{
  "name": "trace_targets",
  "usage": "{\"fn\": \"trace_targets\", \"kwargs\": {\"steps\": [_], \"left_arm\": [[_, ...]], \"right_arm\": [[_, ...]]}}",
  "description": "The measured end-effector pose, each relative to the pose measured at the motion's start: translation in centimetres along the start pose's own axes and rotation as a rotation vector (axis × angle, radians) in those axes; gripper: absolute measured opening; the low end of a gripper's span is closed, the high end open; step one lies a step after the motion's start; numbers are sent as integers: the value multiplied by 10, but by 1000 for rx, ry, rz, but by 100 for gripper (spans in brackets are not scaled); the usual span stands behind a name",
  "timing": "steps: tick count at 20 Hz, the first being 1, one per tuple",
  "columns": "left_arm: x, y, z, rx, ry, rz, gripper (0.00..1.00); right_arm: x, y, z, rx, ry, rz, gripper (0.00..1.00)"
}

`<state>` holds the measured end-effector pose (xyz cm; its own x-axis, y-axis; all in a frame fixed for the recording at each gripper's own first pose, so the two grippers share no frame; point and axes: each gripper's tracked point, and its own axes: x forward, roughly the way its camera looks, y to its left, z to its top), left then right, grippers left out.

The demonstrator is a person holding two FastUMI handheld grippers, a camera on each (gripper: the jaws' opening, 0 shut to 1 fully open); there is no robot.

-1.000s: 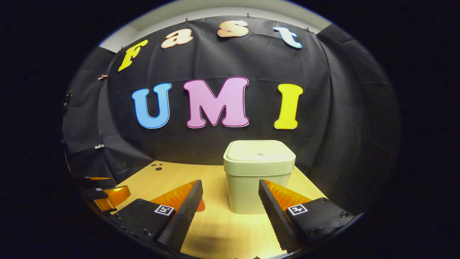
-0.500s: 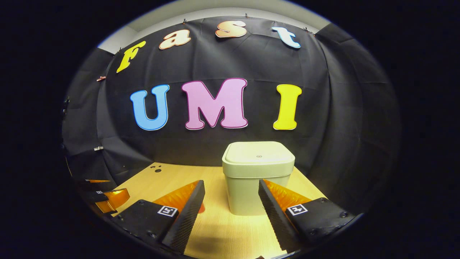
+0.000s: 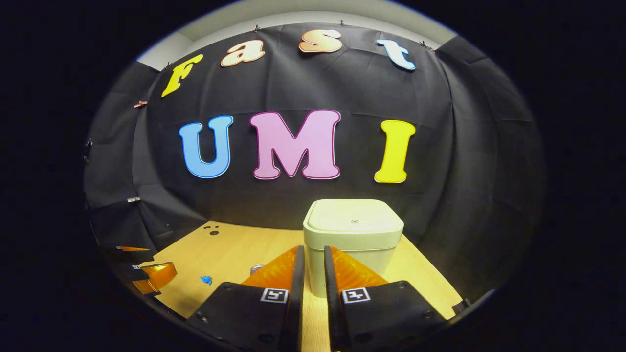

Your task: Press the lid of the desktop garbage bin to open it, pick up the crumpled paper on the desktop and throw it into the bin, then pick up the pop can on the desktop and drop it into the bin, and finally close the garbage bin lid.

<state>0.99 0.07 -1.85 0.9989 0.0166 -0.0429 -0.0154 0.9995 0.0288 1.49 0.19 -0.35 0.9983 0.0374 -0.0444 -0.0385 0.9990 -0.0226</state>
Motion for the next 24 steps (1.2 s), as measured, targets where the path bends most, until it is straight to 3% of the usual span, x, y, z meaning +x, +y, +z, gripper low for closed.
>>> {"fn": "trace_targets", "kwargs": {"steps": [1, 3, 5, 13, 21, 22, 24], "left_arm": [[0, 0, 1, 1, -1, -1, 96], [0, 1, 1, 1, 0, -1, 96], [1, 2, -1, -2, 2, 2, 96], [5, 8, -3, -13, 14, 16, 95], [12, 5, -6, -13, 31, 25, 99], [13, 6, -7, -16, 33, 29, 95], [17, 6, -8, -21, 37, 40, 95]], "right_arm": [[-4, -1, 5, -5, 3, -6, 24], [2, 0, 4, -3, -3, 7, 8], [1, -2, 5, -11, -2, 8, 6], [19, 4, 11, 11, 43, 89, 5], [61, -30, 35, 9, 34, 28, 5], [69, -34, 32, 11, 52, 29, 10], [82, -46, 36, 2, 47, 9, 5]]}}
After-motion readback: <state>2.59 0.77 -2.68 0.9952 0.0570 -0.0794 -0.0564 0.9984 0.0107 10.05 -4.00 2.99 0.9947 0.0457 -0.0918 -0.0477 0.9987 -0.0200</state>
